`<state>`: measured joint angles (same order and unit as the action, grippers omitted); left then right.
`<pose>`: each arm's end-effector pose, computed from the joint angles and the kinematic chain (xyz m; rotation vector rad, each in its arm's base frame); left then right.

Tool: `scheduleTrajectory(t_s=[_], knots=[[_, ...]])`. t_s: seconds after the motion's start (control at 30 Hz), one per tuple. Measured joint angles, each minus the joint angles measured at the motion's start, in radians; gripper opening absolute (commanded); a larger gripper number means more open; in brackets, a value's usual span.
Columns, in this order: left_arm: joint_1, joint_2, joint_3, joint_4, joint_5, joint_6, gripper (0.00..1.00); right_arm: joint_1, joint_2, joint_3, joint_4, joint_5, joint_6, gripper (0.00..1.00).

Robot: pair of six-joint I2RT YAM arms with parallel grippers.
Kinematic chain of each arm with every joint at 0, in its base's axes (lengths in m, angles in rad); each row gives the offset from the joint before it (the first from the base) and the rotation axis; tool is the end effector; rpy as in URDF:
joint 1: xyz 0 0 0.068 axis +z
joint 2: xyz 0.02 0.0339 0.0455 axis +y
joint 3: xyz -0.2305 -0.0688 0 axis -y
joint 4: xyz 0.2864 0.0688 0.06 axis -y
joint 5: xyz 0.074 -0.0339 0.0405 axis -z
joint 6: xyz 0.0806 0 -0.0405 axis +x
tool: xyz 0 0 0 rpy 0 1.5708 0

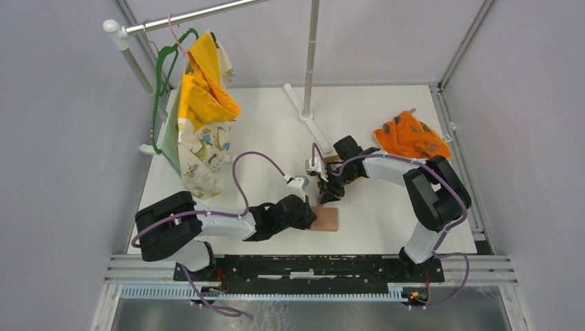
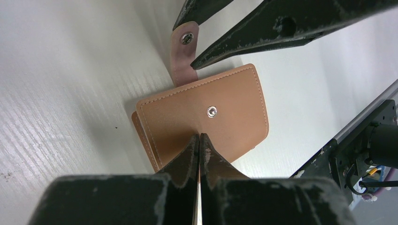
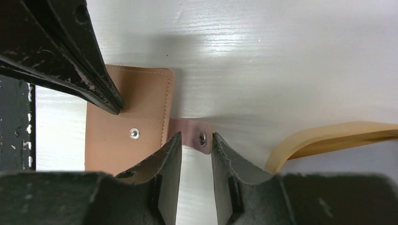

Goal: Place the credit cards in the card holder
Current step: Close the card holder at the center of the board.

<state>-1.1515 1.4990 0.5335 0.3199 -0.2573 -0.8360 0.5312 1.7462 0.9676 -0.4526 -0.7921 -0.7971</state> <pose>0.1560 -0.2996 0.0506 0.2160 2.3073 -0.8033 0.2725 0.2266 0.0589 -1.7058 1.8843 0.9931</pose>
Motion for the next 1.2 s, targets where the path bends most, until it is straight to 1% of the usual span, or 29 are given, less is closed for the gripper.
scheduleTrajectory(t_s=[0.17, 0.77, 1.1, 1.2], knots=[[0.0, 0.0, 0.0, 0.0, 0.0, 0.0, 0.03, -0.02, 0.0, 0.001, -0.013, -0.026, -0.002, 0.29], [0.0, 0.002, 0.0, 0.001, 0.001, 0.0, 0.03, -0.035, -0.042, 0.001, -0.044, -0.062, -0.018, 0.27], [0.0, 0.003, 0.0, 0.002, 0.002, 0.0, 0.03, -0.036, -0.042, 0.001, -0.043, -0.064, -0.011, 0.18], [0.0, 0.006, 0.0, 0.005, 0.002, 0.0, 0.03, -0.036, -0.042, 0.001, -0.042, -0.064, -0.01, 0.14]])
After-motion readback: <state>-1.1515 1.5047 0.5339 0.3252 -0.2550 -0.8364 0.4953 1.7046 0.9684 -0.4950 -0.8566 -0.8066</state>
